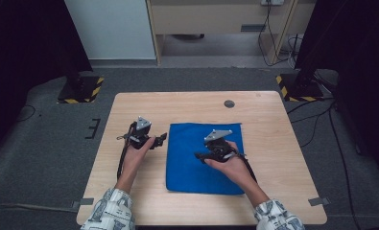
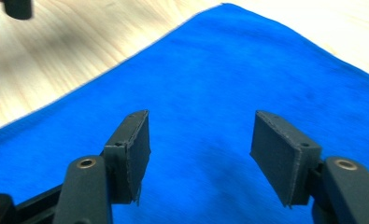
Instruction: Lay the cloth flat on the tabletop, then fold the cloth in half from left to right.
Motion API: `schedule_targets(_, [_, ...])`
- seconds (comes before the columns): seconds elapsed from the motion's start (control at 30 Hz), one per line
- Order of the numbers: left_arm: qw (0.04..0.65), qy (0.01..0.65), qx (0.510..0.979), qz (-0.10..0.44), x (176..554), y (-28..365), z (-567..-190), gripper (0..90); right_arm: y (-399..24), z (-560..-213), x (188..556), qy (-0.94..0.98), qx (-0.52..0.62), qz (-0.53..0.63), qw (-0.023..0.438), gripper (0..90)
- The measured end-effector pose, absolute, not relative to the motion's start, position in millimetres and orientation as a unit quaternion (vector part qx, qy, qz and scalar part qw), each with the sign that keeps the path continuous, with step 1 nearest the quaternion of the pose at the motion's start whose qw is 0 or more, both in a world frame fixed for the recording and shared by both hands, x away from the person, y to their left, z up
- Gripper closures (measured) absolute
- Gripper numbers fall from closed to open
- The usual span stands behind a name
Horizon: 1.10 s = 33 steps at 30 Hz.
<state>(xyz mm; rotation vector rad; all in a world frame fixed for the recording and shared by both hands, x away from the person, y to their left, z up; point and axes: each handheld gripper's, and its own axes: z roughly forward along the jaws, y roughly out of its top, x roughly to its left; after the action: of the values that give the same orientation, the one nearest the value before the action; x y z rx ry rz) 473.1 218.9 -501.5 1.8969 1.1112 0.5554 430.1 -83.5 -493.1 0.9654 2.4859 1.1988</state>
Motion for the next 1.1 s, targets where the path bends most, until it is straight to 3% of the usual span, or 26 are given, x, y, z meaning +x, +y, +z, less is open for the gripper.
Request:
schedule_targets(0.47, [0.425,0.459,0.746,0.226,469,236,-503,12.9,-41,-501,407,0.865,0.288,0.405,0.073,29.4])
schedule_targets(0.7, [0.423,0.47,0.742,0.224,468,243,-506,12.9,-22,-500,391,0.871,0.264,0.41,0.057,38.8])
schedule_targets(0.97, [0.419,0.465,0.745,0.229,466,245,-506,12.9,-4,-499,369,0.878,0.234,0.415,0.051,56.8])
schedule_targets(1.1, [0.411,0.465,0.749,0.232,465,247,-508,12.9,-1,-497,361,0.88,0.226,0.415,0.05,59.8])
